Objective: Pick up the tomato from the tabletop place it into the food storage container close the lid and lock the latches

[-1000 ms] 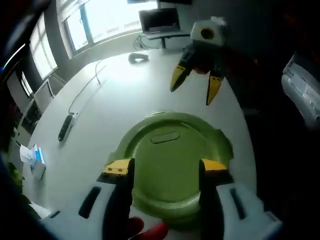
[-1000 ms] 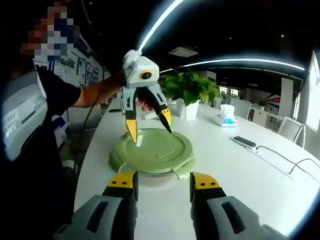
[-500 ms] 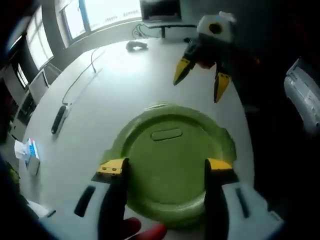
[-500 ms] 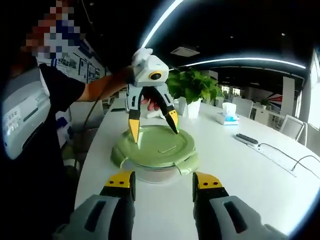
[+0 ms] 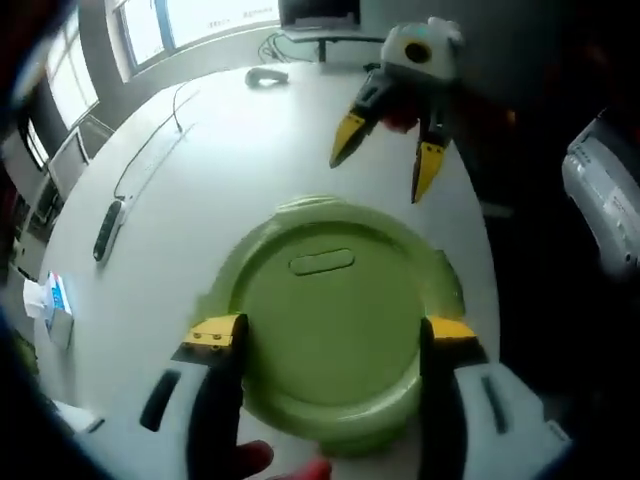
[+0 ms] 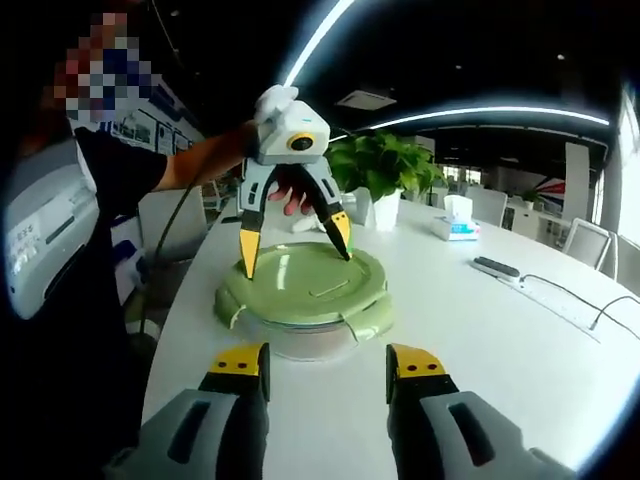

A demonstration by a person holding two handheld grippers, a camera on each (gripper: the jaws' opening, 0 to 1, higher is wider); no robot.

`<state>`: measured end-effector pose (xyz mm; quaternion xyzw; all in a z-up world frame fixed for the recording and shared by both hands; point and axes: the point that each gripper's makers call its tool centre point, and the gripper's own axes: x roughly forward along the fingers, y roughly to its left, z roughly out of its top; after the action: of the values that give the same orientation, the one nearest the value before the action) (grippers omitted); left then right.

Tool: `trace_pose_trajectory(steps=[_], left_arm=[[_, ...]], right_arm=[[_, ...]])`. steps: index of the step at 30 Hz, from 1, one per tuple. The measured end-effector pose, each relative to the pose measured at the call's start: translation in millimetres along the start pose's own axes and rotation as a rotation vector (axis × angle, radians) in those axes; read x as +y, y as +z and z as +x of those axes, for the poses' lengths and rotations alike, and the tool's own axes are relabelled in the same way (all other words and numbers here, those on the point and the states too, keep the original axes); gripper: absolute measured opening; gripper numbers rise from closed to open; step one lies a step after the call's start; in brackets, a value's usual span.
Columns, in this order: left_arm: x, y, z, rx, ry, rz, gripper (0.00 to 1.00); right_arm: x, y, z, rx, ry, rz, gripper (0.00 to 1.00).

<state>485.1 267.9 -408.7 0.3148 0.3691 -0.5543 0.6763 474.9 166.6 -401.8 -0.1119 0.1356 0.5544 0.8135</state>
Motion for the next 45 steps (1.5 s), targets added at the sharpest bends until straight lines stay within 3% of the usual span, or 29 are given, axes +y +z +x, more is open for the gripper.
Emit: trace_pose_trajectory(steps=[10,18,21,25,30,36,45], left_arm=[[2.5,0.2,-1.5,0.046,0.002,-0.014,0.64],[-0.7,-1.3,-2.9,-0.001,-0.009,-0.020,0.68],[-1.9,-1.4,-2.4,-0.022,-0.015,-0.009,0.69],[-3.6,0.1,-1.4,-0.035,-0.022,-0.012,0.71],[-3.0,0.5,-0.5,-0.018,-0.019,-0.015,0.71],[-4.3,1.1,1.4,0.001,-0.014,-0.022,0.71],[-4.1,1.2,2.5,-0.019,-0.012,-0.024,0.71]], right_arm=[[-5.8,12.5,5.9,-0.023,0.003,-0.004,0.38],[-37.5,16.6,9.3,0.019,0.001,-0.035,0.16],[-47.9,20.6,12.1,0.022,-0.018,-0.072,0.00],[-51.3,19.8,21.6,0.048,0.007,-0.120,0.00],[-34.4,7.6,32.3,0.091,0.084,-0.163,0.00],[-32.5,5.1,34.5,0.090,0.117,-0.171,0.00],[-35.7,5.6,36.8,0.075,0.155,-0.163,0.00]])
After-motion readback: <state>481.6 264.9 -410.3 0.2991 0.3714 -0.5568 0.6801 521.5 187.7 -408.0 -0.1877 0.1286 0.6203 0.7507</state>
